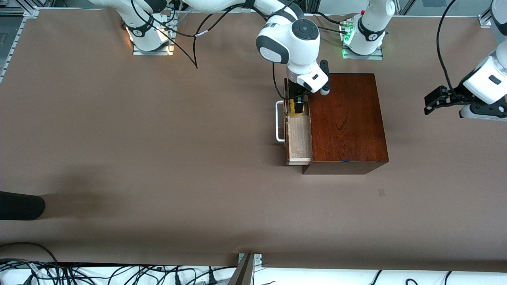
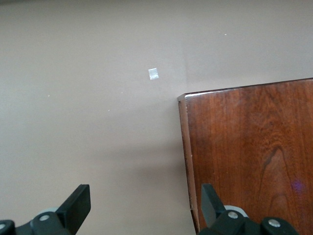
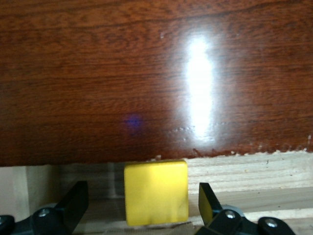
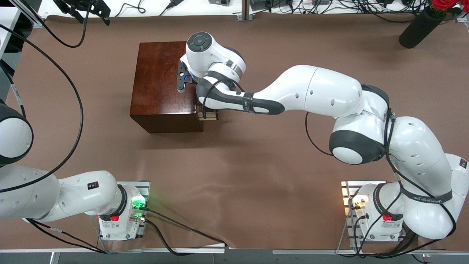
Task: Open drawer, take yellow block, close drawer
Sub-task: 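Grasp the yellow cube with the right gripper and lift it, then carry the cube away with the right gripper while the left gripper approaches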
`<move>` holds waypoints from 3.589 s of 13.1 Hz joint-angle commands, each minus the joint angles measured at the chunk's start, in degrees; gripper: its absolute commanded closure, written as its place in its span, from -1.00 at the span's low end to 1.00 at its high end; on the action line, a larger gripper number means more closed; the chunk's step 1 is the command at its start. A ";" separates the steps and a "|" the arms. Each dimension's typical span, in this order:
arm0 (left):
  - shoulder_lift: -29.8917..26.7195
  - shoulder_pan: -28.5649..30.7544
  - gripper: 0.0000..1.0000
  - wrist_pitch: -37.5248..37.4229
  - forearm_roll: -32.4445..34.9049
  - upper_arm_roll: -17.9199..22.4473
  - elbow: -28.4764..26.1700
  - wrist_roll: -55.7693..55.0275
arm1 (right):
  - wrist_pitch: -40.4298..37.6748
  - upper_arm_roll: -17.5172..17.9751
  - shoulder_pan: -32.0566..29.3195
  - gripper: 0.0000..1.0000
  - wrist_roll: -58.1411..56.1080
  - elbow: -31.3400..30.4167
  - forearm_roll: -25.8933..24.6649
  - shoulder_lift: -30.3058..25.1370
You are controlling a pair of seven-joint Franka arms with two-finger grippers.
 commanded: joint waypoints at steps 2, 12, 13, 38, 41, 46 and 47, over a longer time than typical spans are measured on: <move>-1.39 -10.26 -1.00 -0.30 -0.68 10.42 -0.67 -0.02 | 1.10 -1.05 0.48 -1.00 -0.78 2.65 -0.73 2.18; -0.87 -10.61 -1.00 -1.36 -0.33 10.07 0.64 -0.02 | 1.02 -1.75 0.57 1.00 -0.78 2.56 -0.73 2.98; -0.78 -10.78 -1.00 -1.36 -0.33 9.98 1.08 -0.02 | 0.76 -1.75 0.57 1.00 -0.87 2.56 -0.73 2.80; -0.69 -10.79 -1.00 -8.19 -0.94 3.40 2.14 0.50 | -16.33 -5.86 -37.22 1.00 -0.61 -24.98 17.27 -36.73; 3.77 -11.40 -1.00 -12.34 -1.20 -4.14 3.37 0.68 | -12.61 -10.19 -40.72 1.00 0.88 -35.13 17.20 -38.69; 19.66 -18.67 -1.00 -12.26 -1.38 -16.12 18.10 -0.11 | -4.37 -13.70 -44.52 1.00 8.16 -50.06 14.56 -38.60; 22.40 -21.83 -1.00 -12.00 -1.38 -16.13 20.75 0.06 | -0.69 -13.79 -45.48 1.00 10.54 -53.74 14.56 -38.60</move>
